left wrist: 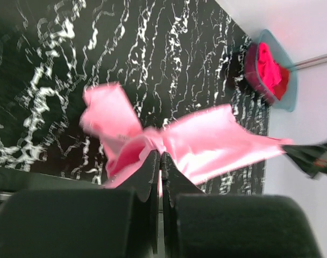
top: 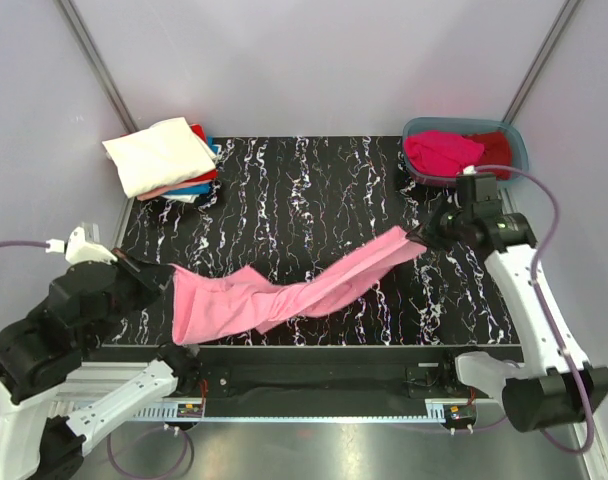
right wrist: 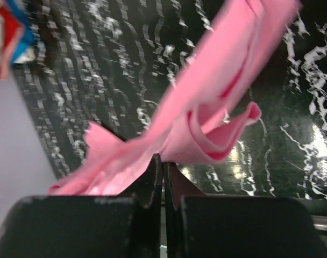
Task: Fold and stack the t-shirts
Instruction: Move the tshirt to the center of the board
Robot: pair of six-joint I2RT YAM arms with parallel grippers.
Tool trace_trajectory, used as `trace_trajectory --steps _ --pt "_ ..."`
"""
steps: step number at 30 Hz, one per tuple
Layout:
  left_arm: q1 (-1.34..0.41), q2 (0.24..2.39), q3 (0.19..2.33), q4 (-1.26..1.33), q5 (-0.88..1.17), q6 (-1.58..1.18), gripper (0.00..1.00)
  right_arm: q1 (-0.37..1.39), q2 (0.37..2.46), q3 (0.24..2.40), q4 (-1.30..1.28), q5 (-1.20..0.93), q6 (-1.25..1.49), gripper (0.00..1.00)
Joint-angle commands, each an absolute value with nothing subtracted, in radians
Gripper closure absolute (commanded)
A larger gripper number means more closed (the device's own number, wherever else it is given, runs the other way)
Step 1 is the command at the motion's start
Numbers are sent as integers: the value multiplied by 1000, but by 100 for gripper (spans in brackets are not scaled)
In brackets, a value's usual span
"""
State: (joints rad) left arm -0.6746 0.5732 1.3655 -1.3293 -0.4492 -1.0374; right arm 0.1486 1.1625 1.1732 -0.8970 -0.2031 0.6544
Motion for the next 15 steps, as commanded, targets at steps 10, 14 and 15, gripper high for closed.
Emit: trace_trajectory --steps 10,14,15 --pt "-452 908 1320 -1142 -266 -724 100 81 1856 1805 -1090 -212 569 25" --pt "-202 920 1080 -1000 10 -637 100 80 1810 1752 -1068 -157 552 21" --pt "-178 928 996 -976 40 -631 100 78 1787 1720 -1051 -128 546 21"
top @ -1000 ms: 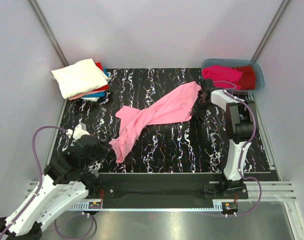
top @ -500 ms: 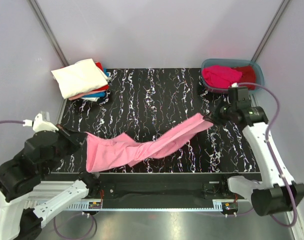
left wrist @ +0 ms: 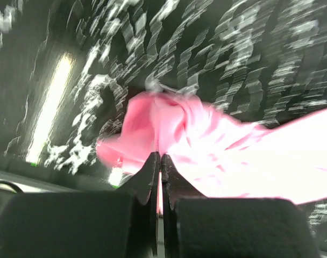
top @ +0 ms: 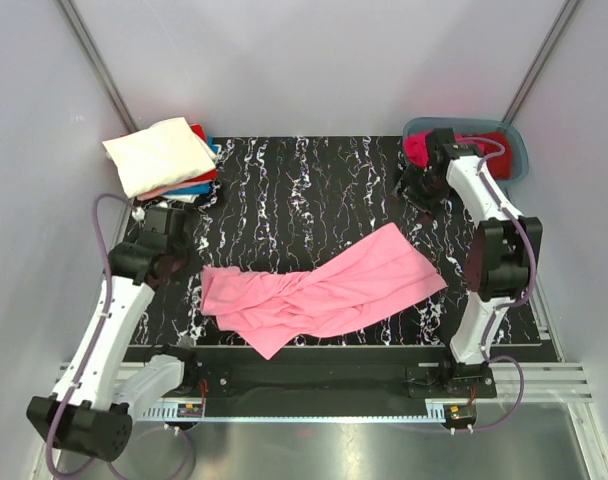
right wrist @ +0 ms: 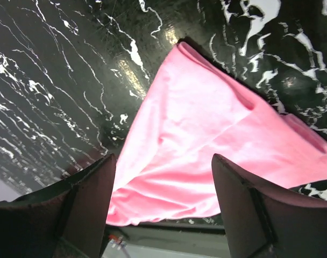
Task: Fold and stack the t-shirts
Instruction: Move the tshirt to the center of the board, then flatten the tshirt out
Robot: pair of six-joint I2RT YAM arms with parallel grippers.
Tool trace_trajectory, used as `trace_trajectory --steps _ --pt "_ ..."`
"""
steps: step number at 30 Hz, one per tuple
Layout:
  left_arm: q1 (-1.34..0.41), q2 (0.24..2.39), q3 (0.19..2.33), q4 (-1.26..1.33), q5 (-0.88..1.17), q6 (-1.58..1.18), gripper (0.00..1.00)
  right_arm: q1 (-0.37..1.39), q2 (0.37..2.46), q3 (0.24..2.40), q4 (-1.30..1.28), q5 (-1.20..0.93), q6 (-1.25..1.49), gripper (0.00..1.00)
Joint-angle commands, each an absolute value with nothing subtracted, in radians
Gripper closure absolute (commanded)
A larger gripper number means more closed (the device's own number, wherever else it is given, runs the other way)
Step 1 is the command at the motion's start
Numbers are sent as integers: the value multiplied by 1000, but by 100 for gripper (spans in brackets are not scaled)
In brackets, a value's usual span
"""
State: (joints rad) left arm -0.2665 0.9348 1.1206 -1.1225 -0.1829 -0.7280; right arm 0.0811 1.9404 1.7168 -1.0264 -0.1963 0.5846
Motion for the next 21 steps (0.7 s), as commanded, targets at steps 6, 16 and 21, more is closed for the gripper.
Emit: trace_trajectory --steps 6,16,21 --pt "-123 937 821 -832 143 -643 100 18 1591 1298 -783 -205 563 38" --pt "-75 917 608 -671 323 -707 100 20 1667 1075 -615 -235 564 70" --pt "0 908 489 -568 535 -750 100 18 1735 1121 -601 -207 560 61"
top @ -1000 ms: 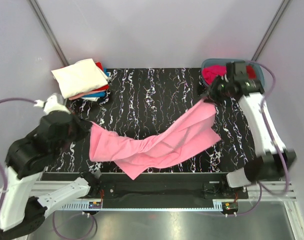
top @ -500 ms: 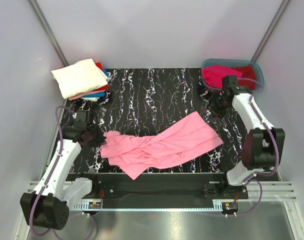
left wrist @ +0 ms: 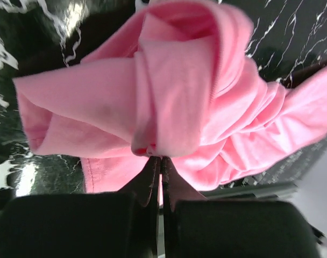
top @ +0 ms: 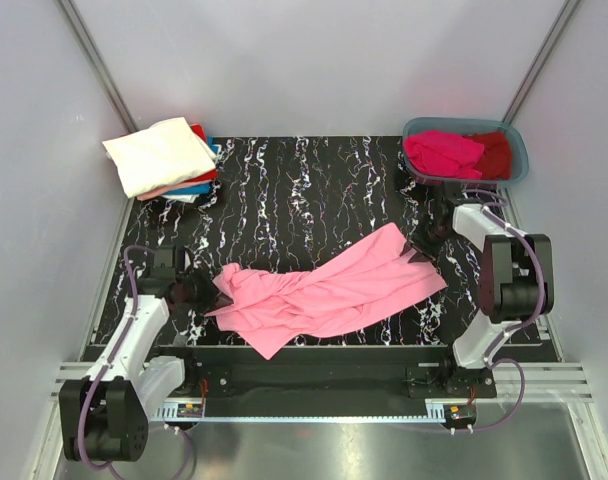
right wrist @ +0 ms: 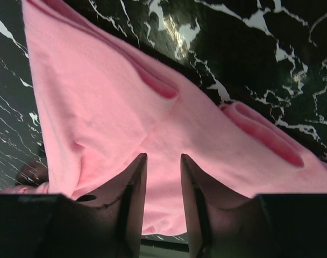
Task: Fold and stack the t-shirts
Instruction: Flatten the tshirt out
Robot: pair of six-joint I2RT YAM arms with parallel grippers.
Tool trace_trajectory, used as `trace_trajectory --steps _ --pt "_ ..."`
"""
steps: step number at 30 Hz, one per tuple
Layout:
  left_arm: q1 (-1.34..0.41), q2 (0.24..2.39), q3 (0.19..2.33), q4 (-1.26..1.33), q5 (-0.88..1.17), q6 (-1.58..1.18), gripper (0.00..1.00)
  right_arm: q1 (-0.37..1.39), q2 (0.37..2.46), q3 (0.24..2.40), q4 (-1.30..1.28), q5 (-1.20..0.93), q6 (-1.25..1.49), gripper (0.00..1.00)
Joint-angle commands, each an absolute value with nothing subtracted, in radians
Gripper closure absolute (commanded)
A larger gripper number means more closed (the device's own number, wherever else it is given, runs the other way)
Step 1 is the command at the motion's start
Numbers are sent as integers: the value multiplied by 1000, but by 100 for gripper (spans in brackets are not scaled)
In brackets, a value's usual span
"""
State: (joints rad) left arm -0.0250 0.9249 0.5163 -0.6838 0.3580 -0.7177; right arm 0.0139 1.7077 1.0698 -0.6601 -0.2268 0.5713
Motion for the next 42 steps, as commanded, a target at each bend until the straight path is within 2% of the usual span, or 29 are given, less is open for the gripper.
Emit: trace_trajectory --steps 1,10,13,16,20,25,42 --pt "-2 908 489 -574 537 -744 100 18 1747 1132 -604 -201 557 60" --pt "-2 874 505 -600 514 -739 100 6 1871 1230 -606 -158 546 59" --pt "-2 880 502 -591 517 -739 100 -25 1907 1249 -606 -158 546 64" --pt "0 885 499 -581 519 -739 100 -26 1919 1247 -598 -163 546 70" --pt "23 882 500 -583 525 -741 100 -28 1899 1224 -591 -170 545 92" --pt "26 853 526 -612 528 -745 100 -28 1839 1193 -606 -186 543 99" --pt "29 750 776 -837 532 -750 100 -28 1608 1241 -804 -307 517 100"
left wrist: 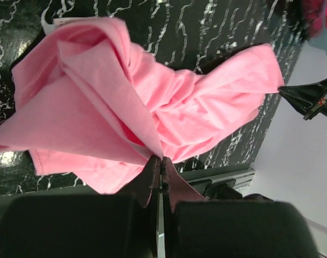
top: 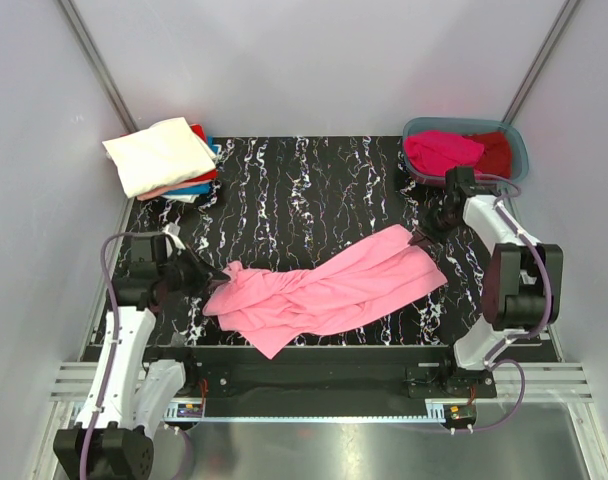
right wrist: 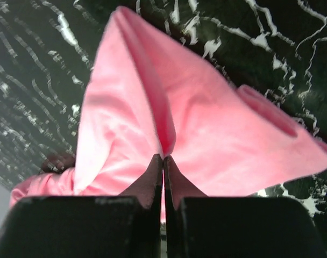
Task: Fold and stack the t-shirts
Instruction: Flatten the tshirt out
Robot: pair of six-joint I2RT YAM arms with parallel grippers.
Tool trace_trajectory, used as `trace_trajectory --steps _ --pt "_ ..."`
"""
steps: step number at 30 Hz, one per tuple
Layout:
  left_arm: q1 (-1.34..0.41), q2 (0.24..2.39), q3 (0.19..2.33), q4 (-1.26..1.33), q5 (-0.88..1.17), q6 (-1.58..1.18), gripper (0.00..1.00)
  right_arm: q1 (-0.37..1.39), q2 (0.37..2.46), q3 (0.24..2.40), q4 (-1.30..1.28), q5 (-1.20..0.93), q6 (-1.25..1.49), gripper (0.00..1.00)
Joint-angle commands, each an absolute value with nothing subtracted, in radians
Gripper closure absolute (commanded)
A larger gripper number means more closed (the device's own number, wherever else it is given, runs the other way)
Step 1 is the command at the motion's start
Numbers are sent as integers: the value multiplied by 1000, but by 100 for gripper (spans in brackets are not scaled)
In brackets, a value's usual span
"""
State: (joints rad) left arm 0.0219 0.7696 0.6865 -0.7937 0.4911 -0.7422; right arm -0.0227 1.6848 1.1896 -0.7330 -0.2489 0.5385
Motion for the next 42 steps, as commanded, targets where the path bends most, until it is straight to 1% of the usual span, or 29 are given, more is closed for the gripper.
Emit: trace_trajectory --steps 1,4,5,6,7,8,9,12,13,14,15,16,17,20,22,23,24,25,26,27,28,29,30,32,34,36,37,40,42 --pt "31 749 796 -851 541 -752 100 -28 1567 1252 -817 -319 518 100" --pt "35 742 926 -911 560 -767 100 -29 1470 1342 -905 -327 529 100" --pt "37 742 963 -935 566 -772 100 -31 1448 1415 -967 -321 535 100" --pt "41 749 1056 -952 572 -776 100 -34 1401 1457 -998 -311 538 100" --pt "43 755 1102 -972 577 -778 100 -44 1379 1501 -1027 -295 541 100" --pt "43 762 1153 -1014 575 -778 100 -51 1358 1590 -1073 -287 545 100" --pt "46 782 1261 -1034 575 -782 100 -60 1315 1636 -1100 -279 548 100" --pt "48 825 1421 -1103 574 -796 100 -81 1254 1836 -1207 -213 554 100" --pt "49 837 1539 -1118 569 -799 100 -86 1243 1886 -1232 -165 555 100" --pt "48 866 1596 -1155 563 -807 100 -86 1223 1984 -1280 -135 560 100" --pt "49 883 1653 -1173 542 -810 100 -86 1217 2034 -1305 -106 561 100" --pt "49 902 1792 -1195 526 -811 100 -86 1212 2086 -1328 -34 563 100" --pt "49 922 1855 -1248 503 -813 100 -86 1210 2193 -1377 -5 564 100" --pt "49 1002 2104 -1356 413 -836 100 -86 1216 2377 -1425 129 539 100" --pt "48 1037 2147 -1400 382 -896 100 -84 1273 2452 -1454 165 520 100" --pt "49 1031 2072 -1384 383 -925 100 -86 1307 2530 -1509 164 512 100" --pt "49 981 1989 -1340 414 -990 100 -86 1366 2549 -1525 158 514 100" --pt "48 944 1857 -1272 446 -1033 100 -86 1387 2539 -1525 97 509 100" --pt "49 905 1729 -1105 489 -1081 100 -86 1400 2464 -1490 63 502 100" --pt "52 846 1446 -1018 617 -1183 100 -86 1426 2415 -1462 28 497 100" --pt "52 824 1319 -927 677 -1231 100 -87 1443 2337 -1438 -45 483 100" --pt "51 802 1207 -778 716 -1267 100 -87 1468 2313 -1416 -57 479 100" --pt "54 773 1028 -744 729 -1278 100 -87 1512 2286 -1401 -69 477 100" --pt "54 770 913 -780 730 -1215 100 -90 1574 2284 -1400 -120 462 100" --pt "52 782 817 -839 706 -1090 100 -91 1649 2313 -1396 -164 459 100" --pt "52 776 769 -909 660 -995 100 -91 1707 2354 -1367 -185 465 100" --pt "51 775 712 -929 646 -970 100 -91 1735 2384 -1371 -201 472 100" --pt "15 752 602 -969 640 -908 100 -91 1853 2575 -1425 -231 483 100" --pt "-42 761 560 -986 640 -853 100 -89 1923 2612 -1424 -241 485 100"
